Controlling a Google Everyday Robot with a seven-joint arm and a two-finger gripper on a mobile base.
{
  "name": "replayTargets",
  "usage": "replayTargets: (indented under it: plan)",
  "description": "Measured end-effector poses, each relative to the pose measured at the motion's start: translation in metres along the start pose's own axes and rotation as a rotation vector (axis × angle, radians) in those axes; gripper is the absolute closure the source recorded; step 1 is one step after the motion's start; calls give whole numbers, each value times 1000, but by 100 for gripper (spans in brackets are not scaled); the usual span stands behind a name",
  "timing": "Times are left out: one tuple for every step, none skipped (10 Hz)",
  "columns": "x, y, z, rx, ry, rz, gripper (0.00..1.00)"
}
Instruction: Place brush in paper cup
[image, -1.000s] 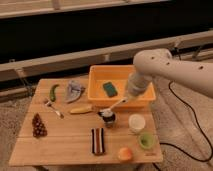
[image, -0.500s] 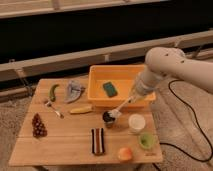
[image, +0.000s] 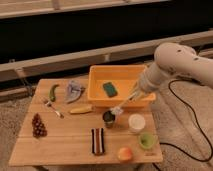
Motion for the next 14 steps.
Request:
replayTargets:
  plan:
    - [1, 0, 0, -1, 2, 1, 100]
    - [0, 0, 0, -1, 1, 0, 100]
    - [1, 0, 0, -1, 1, 0, 100]
    - [1, 0, 0, -1, 1, 0, 100]
    - [0, 0, 0, -1, 1, 0, 100]
    - [1, 0, 1, -1, 1, 0, 100]
    - [1, 0, 0, 0, 0, 0, 100]
    - [1, 0, 0, 2, -5, 4, 100]
    - [3, 2, -4, 8, -12, 12, 100]
    - [7, 7, -15, 20, -15, 21, 100]
    - [11, 15, -28, 31, -13, 29, 100]
    - [11, 21, -44, 42, -12, 34, 100]
    - [11, 26, -54, 47, -9, 38, 100]
    - [8, 34, -61, 47, -8, 39, 100]
